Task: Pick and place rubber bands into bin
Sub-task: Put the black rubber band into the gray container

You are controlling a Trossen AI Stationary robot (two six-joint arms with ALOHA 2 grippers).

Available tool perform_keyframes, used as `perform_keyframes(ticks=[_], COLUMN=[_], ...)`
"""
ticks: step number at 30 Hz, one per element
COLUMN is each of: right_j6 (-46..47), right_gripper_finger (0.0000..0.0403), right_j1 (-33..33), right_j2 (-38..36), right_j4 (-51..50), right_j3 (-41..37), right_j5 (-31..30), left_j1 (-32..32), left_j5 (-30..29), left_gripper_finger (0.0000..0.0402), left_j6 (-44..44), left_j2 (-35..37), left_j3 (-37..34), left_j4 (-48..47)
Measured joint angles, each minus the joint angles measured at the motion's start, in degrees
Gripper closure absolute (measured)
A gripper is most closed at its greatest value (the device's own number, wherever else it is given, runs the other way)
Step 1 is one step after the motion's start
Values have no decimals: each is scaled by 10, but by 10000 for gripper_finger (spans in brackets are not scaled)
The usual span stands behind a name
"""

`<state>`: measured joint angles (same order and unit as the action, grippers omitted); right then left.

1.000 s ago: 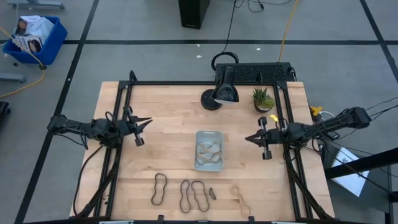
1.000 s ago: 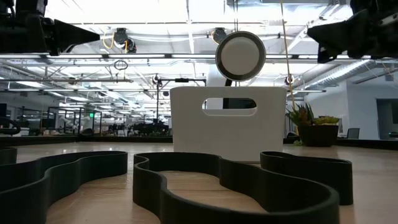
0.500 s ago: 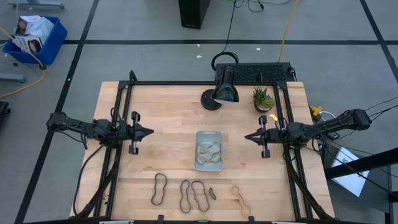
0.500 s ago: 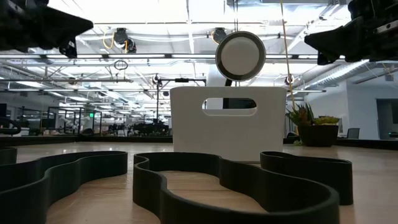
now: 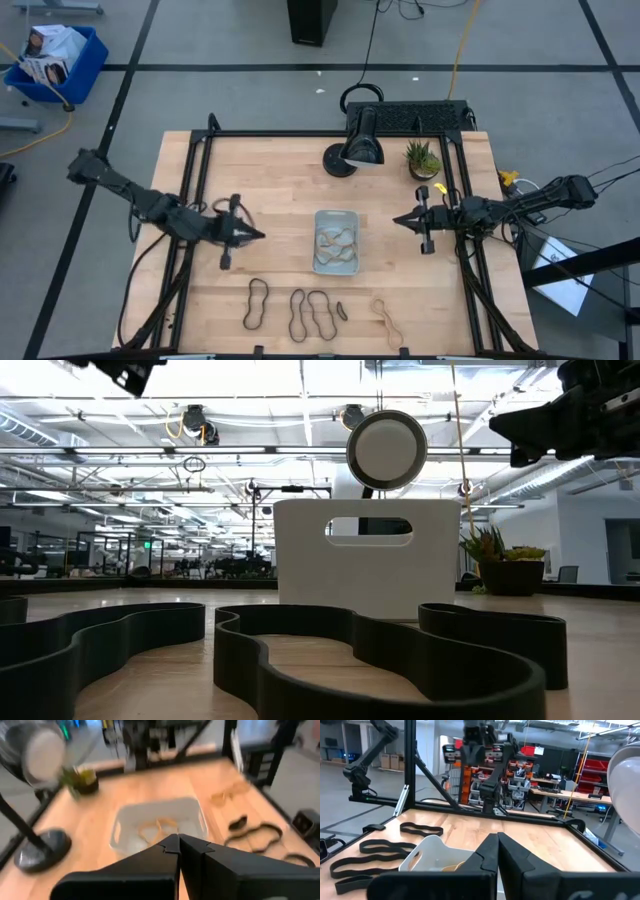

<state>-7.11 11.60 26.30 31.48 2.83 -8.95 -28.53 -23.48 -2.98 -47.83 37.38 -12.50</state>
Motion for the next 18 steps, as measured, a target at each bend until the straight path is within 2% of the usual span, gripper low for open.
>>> perform_keyframes(ticks=[4, 7, 14, 18], right_j6=[-30, -59, -24, -11], right_gripper_finger=[403, 403, 403, 403], right_j1=[0, 0, 0, 0], right_j2=[0, 0, 0, 0], right_j4=[-2, -5, -5, -5], right_j3=[0, 0, 0, 0], right_j5=[-3, -3, -3, -1], left_j1=[-29, -47, -74, -82], left_j5=[-4, -2, 0, 13], left_gripper_finger=[394, 392, 387, 350], left_j6=[-60, -100, -238, -307], left_j2=[-91, -141, -222, -269], left_j3=[85, 120, 127, 127], left_j4=[-112, -170, -234, -248])
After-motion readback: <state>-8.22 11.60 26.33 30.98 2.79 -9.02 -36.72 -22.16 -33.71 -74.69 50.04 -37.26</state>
